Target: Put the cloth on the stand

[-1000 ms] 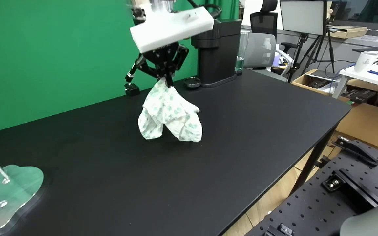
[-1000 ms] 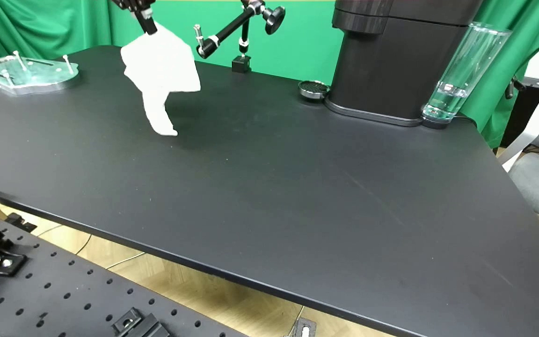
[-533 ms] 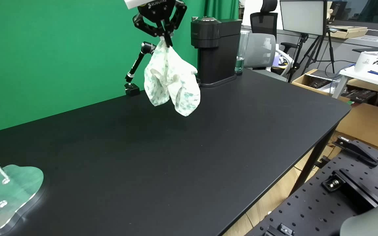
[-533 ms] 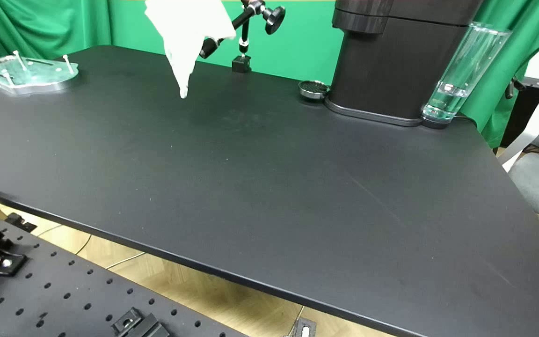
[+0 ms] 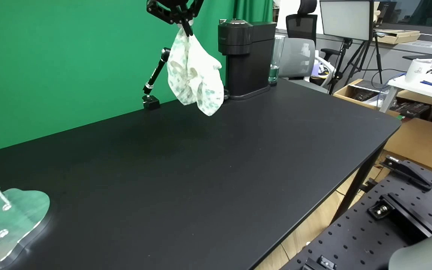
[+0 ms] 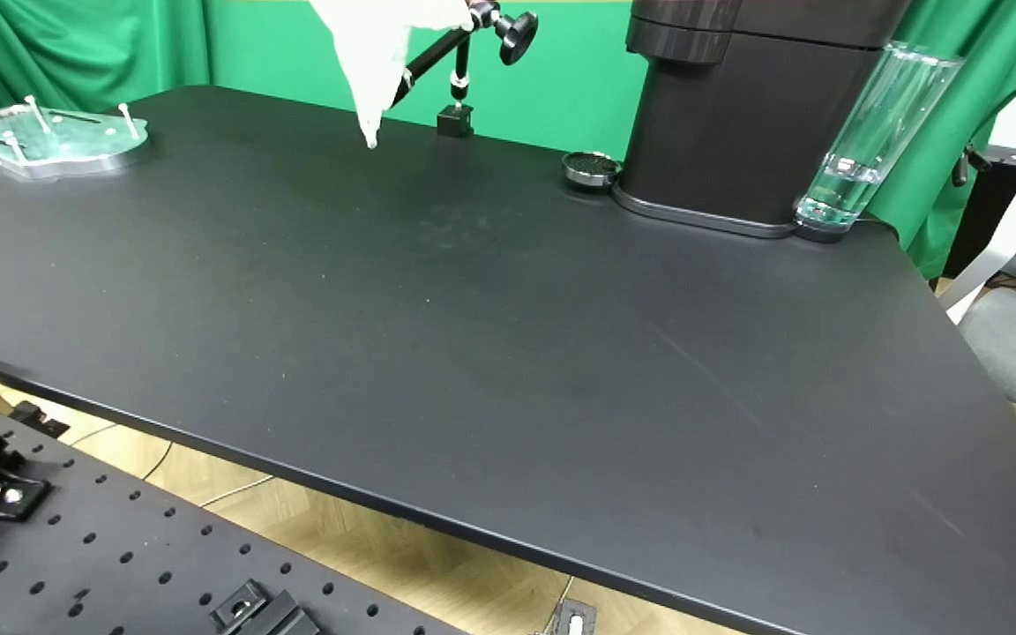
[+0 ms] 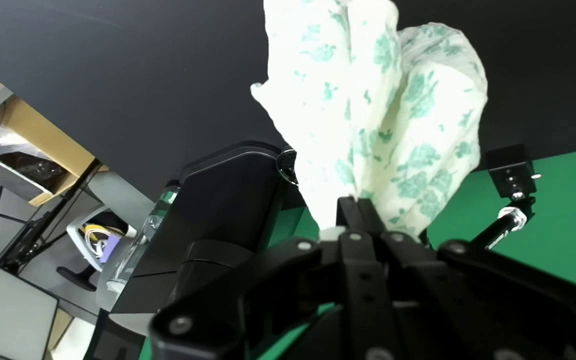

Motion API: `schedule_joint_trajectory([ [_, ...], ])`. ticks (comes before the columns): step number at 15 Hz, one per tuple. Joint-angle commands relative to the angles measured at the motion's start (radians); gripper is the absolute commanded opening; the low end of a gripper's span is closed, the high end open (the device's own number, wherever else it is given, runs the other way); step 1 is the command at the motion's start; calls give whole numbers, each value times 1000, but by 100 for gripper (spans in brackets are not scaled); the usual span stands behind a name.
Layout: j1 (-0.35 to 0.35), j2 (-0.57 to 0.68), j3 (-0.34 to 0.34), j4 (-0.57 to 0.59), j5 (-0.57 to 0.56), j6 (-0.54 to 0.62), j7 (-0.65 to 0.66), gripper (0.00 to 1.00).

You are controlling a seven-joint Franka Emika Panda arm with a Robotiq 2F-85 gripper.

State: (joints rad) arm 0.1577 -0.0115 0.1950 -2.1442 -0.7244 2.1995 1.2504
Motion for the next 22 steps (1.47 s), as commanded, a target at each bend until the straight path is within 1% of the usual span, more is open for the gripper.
schedule_joint_trajectory([
  [1, 12, 76, -3, 76, -64, -59, 134, 0],
  [5, 23, 164, -22, 112, -92, -65, 170, 0],
  [11, 45, 264, -45, 175, -70, -57, 132, 0],
  [15, 64, 279, -39, 193, -20, -61, 63, 0],
  [21, 86, 283, -43, 183, 25, -62, -100, 0],
  [22, 87, 284, -46, 182, 28, -62, -111, 5],
])
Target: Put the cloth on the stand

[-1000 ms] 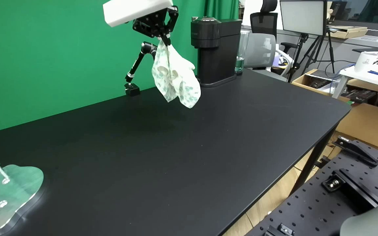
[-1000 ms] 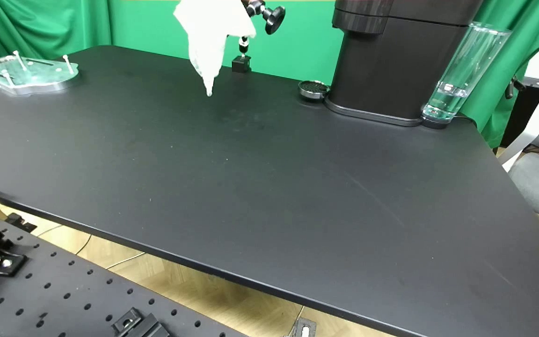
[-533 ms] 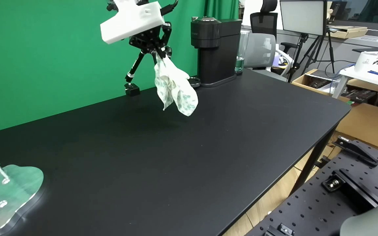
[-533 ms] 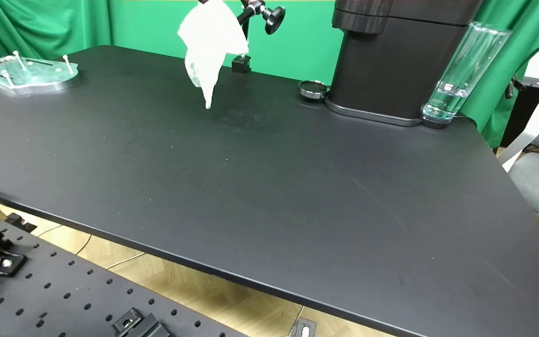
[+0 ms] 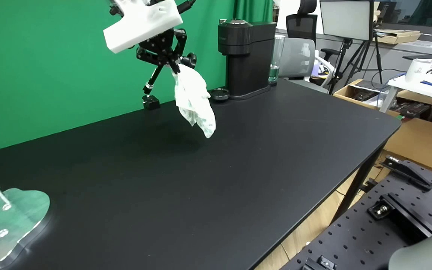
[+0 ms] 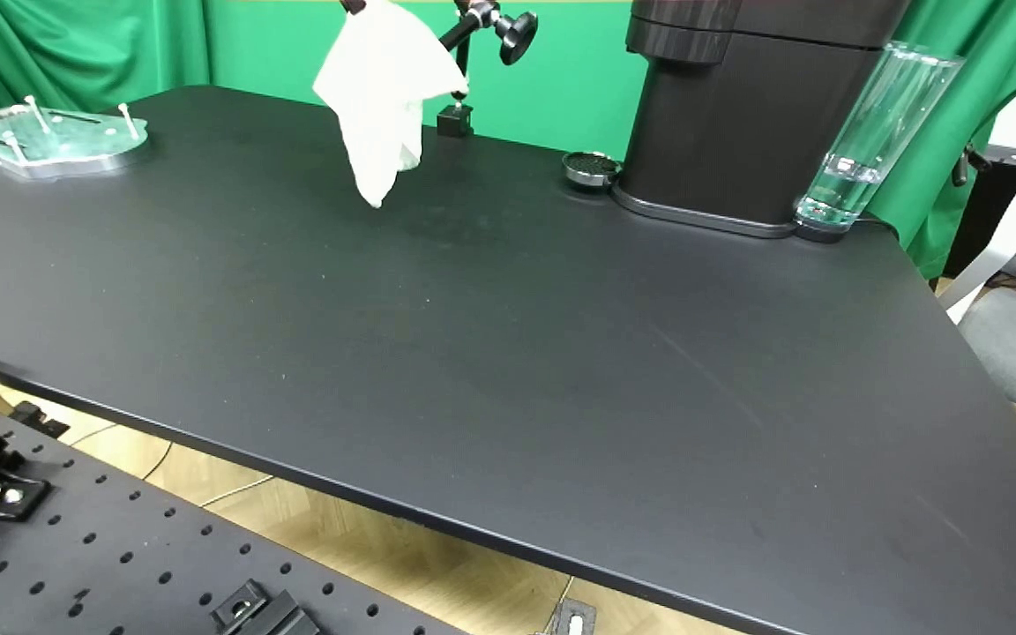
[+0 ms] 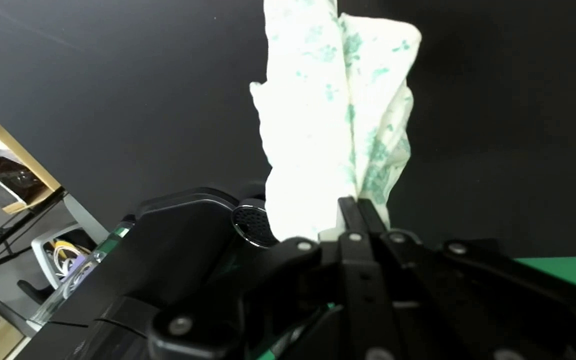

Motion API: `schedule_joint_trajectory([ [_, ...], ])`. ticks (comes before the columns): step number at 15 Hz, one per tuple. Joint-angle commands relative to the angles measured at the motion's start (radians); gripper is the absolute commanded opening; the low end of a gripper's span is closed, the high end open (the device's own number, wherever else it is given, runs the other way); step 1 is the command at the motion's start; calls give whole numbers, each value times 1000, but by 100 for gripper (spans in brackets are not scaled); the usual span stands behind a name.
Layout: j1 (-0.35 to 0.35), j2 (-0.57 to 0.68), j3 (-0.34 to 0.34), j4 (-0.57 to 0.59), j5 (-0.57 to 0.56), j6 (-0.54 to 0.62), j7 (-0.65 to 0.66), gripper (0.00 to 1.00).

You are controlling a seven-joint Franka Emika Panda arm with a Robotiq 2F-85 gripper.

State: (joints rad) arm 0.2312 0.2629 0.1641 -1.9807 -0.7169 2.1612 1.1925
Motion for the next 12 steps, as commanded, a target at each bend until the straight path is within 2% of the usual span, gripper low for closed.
schedule_joint_trajectory([
  [1, 13, 11, -17, 19, 27, -25, -65, 27],
  [3, 14, 14, -23, 17, 28, -27, -81, 30],
  [12, 37, -13, -20, -10, 21, -71, -130, 89],
])
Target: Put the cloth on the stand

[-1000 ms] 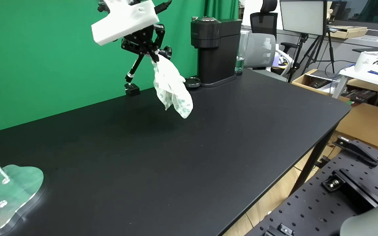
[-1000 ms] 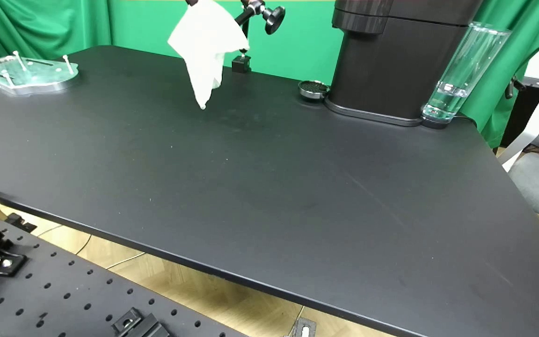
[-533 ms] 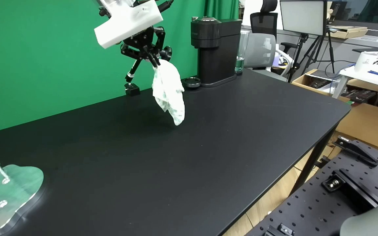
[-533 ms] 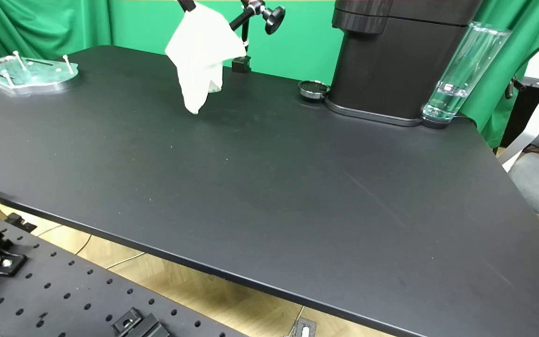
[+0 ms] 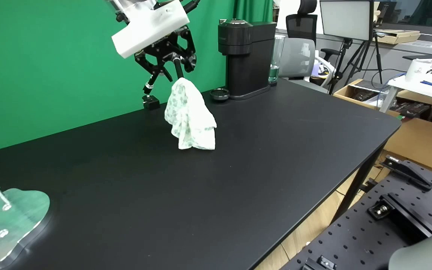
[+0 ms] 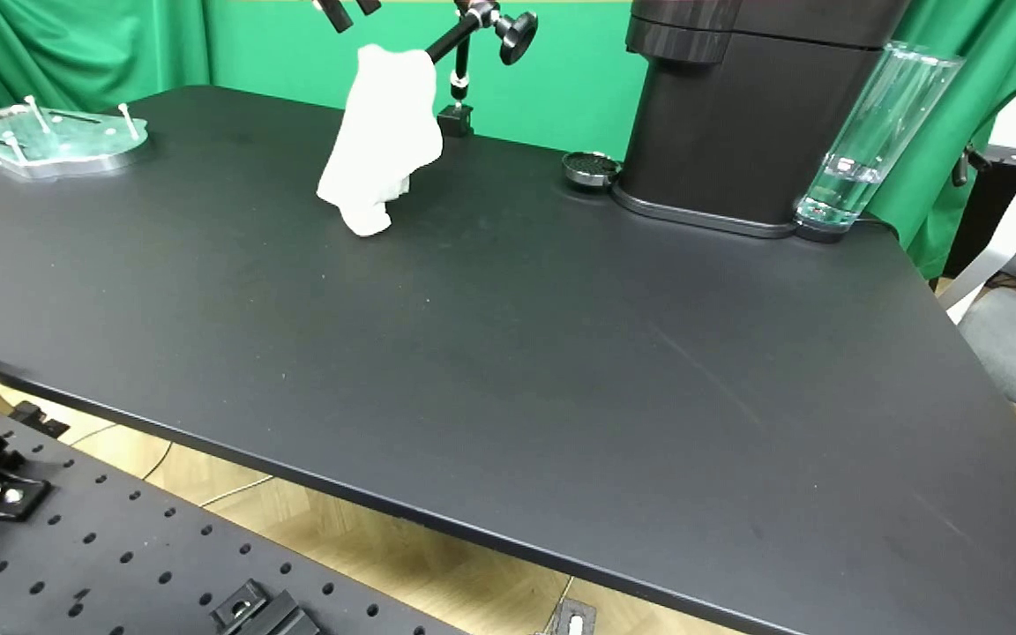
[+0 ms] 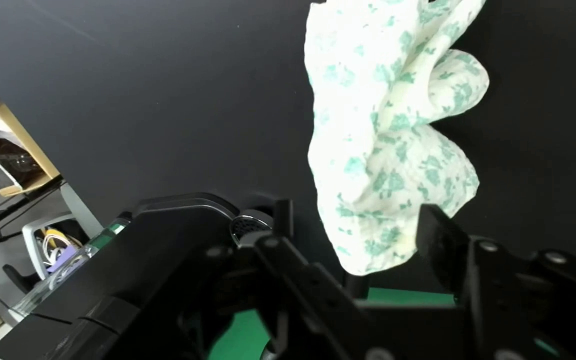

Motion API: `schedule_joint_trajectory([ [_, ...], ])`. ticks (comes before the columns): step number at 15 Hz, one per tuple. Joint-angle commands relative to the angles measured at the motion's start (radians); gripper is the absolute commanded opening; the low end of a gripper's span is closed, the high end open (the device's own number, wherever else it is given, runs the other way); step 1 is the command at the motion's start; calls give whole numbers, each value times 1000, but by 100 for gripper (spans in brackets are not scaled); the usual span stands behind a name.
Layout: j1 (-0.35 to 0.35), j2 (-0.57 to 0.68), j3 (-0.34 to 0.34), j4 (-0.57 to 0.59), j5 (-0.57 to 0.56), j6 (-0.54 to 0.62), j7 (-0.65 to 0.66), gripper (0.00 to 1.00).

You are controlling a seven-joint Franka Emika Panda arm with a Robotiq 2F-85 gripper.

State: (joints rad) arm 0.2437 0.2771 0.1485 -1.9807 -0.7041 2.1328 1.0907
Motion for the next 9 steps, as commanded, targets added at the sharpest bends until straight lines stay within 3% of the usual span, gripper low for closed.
schedule_joint_trajectory([
  [1, 31, -34, -1, -18, 7, -57, -39, 97],
  [6, 16, -106, 44, -106, 183, -41, -361, 100],
  [9, 28, -166, 40, -175, 197, -35, -435, 100],
])
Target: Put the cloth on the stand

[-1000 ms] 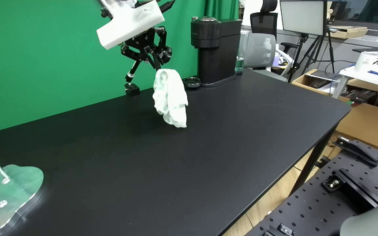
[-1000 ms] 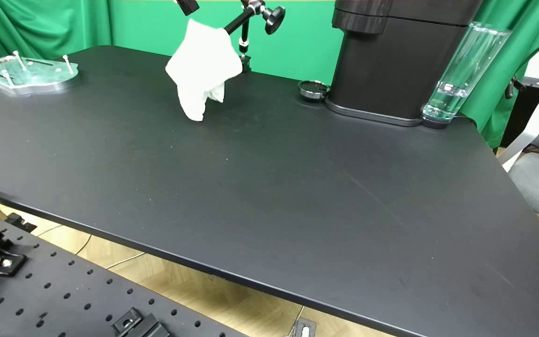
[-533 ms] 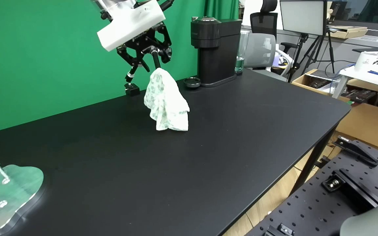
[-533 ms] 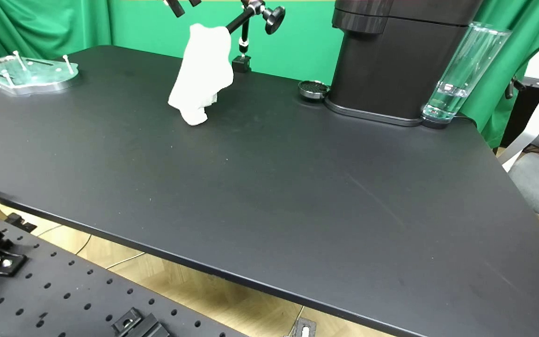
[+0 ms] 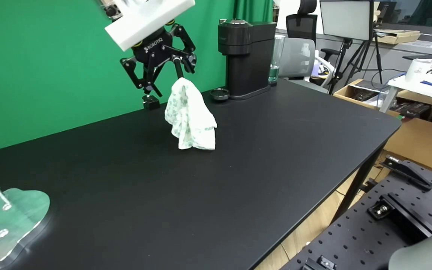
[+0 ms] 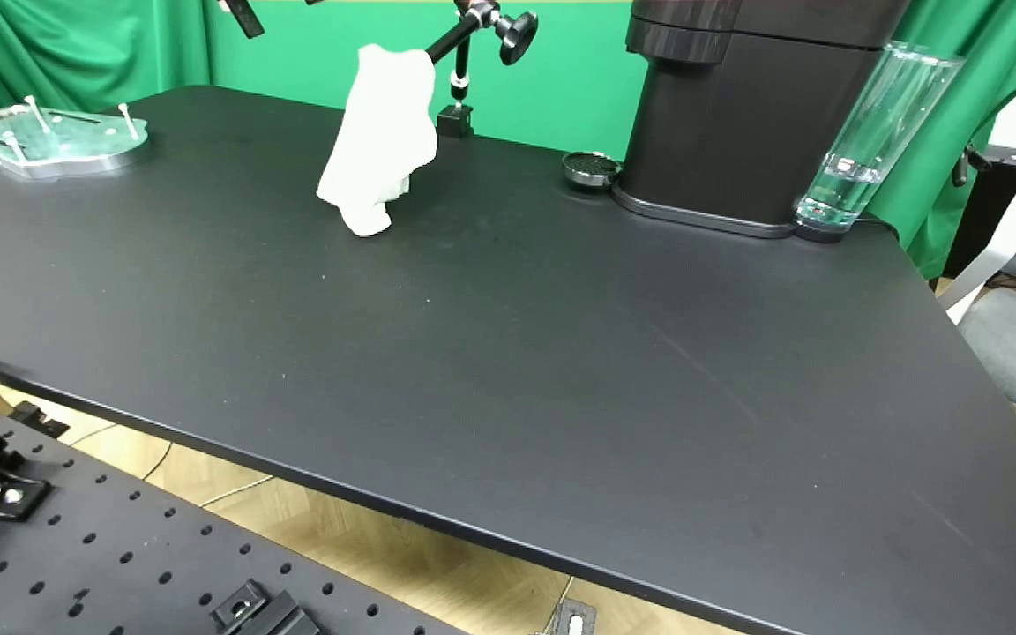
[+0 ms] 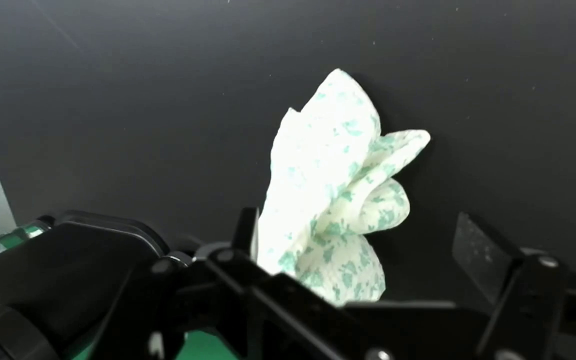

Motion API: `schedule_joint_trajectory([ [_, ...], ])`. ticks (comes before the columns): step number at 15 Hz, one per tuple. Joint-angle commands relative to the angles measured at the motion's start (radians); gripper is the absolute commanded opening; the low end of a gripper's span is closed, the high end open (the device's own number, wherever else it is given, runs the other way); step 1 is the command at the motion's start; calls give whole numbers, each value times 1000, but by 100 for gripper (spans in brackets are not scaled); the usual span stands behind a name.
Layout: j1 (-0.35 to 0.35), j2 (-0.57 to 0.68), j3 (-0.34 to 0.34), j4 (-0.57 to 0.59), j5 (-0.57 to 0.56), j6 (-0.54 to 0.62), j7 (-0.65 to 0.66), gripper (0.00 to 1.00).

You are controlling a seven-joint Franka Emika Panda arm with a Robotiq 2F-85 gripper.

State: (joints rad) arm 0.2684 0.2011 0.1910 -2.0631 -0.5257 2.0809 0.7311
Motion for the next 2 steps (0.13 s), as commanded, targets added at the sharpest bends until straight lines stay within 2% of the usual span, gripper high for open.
schedule_joint_trajectory([
  [1, 4, -109, -1, -118, 14, 11, -87, 100],
  [2, 4, -127, 2, -144, 15, 1, -102, 100],
])
